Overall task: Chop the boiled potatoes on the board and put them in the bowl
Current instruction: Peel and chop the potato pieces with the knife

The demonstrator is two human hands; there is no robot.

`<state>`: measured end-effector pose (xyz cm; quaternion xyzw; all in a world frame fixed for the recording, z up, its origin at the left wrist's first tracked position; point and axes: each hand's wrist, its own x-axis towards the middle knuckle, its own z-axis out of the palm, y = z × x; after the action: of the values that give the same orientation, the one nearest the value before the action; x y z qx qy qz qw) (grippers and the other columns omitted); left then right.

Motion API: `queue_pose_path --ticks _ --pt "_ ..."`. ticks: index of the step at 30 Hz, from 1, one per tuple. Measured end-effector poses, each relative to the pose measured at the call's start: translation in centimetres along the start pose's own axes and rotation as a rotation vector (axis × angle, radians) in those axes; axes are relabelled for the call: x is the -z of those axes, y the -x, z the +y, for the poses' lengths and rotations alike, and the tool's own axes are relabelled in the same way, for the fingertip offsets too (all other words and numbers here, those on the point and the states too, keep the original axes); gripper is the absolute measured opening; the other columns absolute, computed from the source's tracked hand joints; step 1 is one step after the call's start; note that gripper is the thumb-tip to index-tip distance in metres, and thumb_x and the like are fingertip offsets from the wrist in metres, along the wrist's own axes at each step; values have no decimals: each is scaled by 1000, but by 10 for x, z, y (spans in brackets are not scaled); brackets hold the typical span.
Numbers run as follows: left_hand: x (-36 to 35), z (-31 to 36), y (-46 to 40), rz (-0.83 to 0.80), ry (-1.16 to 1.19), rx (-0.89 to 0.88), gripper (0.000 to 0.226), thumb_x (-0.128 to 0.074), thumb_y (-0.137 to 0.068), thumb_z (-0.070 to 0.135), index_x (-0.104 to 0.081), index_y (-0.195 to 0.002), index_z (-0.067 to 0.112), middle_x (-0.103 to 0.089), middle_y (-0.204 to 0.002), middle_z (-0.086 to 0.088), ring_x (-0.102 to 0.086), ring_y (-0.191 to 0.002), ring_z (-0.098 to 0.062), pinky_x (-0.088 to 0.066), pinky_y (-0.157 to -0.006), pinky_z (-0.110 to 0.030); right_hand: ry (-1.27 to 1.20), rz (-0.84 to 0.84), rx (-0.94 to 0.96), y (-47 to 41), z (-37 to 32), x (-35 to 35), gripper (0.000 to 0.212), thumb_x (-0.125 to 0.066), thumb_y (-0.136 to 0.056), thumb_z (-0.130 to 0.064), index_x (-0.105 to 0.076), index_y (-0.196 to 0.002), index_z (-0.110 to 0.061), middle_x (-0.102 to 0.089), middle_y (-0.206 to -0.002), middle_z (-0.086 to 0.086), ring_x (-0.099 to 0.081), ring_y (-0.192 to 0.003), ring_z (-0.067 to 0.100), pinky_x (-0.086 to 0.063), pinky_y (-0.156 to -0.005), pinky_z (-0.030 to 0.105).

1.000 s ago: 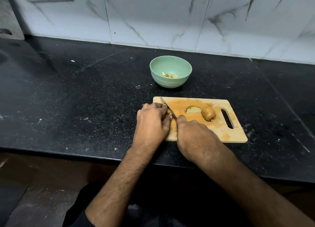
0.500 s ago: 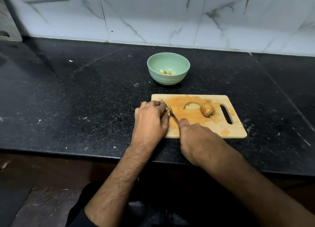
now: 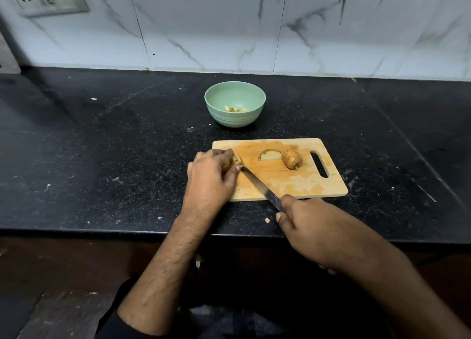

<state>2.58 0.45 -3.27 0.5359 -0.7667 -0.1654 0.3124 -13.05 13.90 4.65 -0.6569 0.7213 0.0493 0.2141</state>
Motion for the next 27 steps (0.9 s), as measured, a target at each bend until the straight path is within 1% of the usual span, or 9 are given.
queue_pose_path --ticks 3,6,9,14,16,18,20,24,27 --pt "-1 -2 0 -17 12 11 49 -68 -92 37 -62 -136 17 -64 -129 -1 -52 -118 -21 -42 -107 -48 -12 8 -9 8 2 8 26 -32 -108 -41 -46 -120 -23 -55 -80 -5 -47 -56 4 -36 -43 18" --pt "0 -4 1 -27 96 49 59 -76 -86 39 -59 -140 19 -64 -128 2 -54 -122 -20 -41 -111 -47 -78 122 -29 4 3 13 24 -34 -107 -43 -46 -118 -25 -58 -78 -3 -51 -54 6 -43 -45 21" --pt "3 -8 0 -21 248 76 65 -82 -82 26 -57 -141 20 -62 -133 5 -56 -122 -10 -41 -114 -34 -106 195 -52 -13 2 12 26 -37 -106 -40 -48 -124 -24 -60 -76 -1 -52 -53 9 -47 -47 24" --pt "12 -12 -19 -160 122 -103 59 -79 -85 24 -58 -139 33 -51 -147 18 -41 -134 -8 -30 -114 -42 -121 134 -72 -28 -2 6 29 -37 -106 -40 -50 -121 -19 -61 -81 2 -61 -59 15 -59 -58 36" --pt "17 -12 -28 -223 46 -192 47 -79 -85 28 -66 -129 36 -60 -134 20 -43 -129 -8 -26 -106 -38 -130 119 -71 -28 -3 6 28 -37 -106 -40 -50 -118 -18 -62 -80 2 -64 -56 16 -60 -56 35" --pt "20 -13 -35 -234 3 -252 31 -80 -81 35 -74 -112 35 -68 -113 18 -49 -116 -8 -28 -103 -41 -142 108 -80 -28 -4 6 28 -37 -106 -40 -49 -117 -18 -62 -79 2 -68 -54 18 -60 -50 34" --pt "21 -14 -39 -215 -5 -249 28 -81 -77 43 -76 -103 33 -68 -101 16 -52 -106 -8 -31 -101 -43 -157 98 -91 -29 -4 5 28 -37 -106 -40 -49 -117 -18 -63 -79 3 -71 -55 20 -60 -47 36" --pt "12 -9 -34 -111 -45 -198 29 -77 -78 51 -74 -101 34 -63 -92 16 -52 -97 -9 -34 -92 -37 -170 76 -106 -31 -3 3 27 -37 -106 -41 -49 -115 -18 -64 -80 4 -72 -58 22 -60 -48 38" --pt "5 0 -24 -13 -175 -183 28 -71 -85 54 -72 -102 32 -63 -92 11 -53 -96 -13 -39 -88 -38 -128 81 -97 -34 -4 3 29 -38 -106 -43 -50 -118 -19 -63 -84 3 -71 -67 20 -62 -61 38"
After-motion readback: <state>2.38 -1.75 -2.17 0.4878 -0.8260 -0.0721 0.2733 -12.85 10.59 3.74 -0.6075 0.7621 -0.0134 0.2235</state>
